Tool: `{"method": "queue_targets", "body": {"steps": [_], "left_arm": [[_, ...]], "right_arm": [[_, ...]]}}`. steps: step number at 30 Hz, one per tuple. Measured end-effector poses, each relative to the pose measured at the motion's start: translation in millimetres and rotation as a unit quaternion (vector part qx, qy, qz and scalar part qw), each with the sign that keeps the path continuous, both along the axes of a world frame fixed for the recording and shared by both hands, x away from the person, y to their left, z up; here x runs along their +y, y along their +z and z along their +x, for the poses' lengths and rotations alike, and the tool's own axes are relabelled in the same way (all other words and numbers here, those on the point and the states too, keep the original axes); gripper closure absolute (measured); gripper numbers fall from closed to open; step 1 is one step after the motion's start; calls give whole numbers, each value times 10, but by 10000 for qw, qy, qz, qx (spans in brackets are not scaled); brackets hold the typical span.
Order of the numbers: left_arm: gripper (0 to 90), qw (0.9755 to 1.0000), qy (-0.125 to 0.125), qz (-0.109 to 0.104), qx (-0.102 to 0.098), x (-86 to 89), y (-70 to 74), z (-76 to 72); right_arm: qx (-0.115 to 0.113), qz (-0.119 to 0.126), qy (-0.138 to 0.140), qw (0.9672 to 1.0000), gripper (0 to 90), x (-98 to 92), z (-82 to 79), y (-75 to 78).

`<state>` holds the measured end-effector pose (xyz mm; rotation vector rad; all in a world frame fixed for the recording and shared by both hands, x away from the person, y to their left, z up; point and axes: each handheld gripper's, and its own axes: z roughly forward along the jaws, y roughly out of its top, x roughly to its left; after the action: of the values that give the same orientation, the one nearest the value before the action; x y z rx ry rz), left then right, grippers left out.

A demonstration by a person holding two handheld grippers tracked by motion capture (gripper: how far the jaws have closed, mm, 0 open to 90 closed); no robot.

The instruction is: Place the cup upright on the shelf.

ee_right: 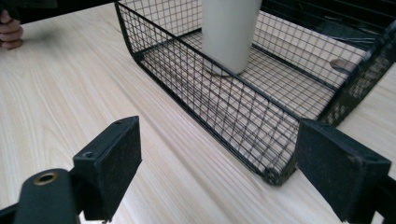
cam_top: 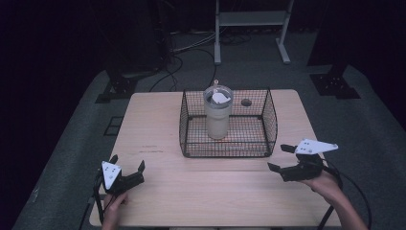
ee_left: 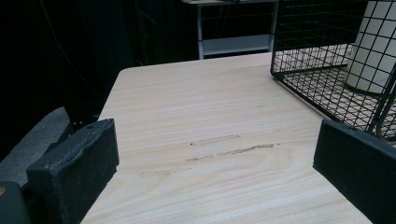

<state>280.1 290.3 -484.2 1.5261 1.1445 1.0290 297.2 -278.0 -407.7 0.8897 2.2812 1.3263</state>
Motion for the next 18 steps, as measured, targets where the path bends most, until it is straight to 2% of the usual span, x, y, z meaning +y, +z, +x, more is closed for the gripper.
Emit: {"method": "queue_targets", "body": {"steps": [18], "left_arm": [[0,10000,6,36,-9,-8,-1,-5]], "right_arm": [[101,81,-295,9995,143,-195,-212,-267]]}}
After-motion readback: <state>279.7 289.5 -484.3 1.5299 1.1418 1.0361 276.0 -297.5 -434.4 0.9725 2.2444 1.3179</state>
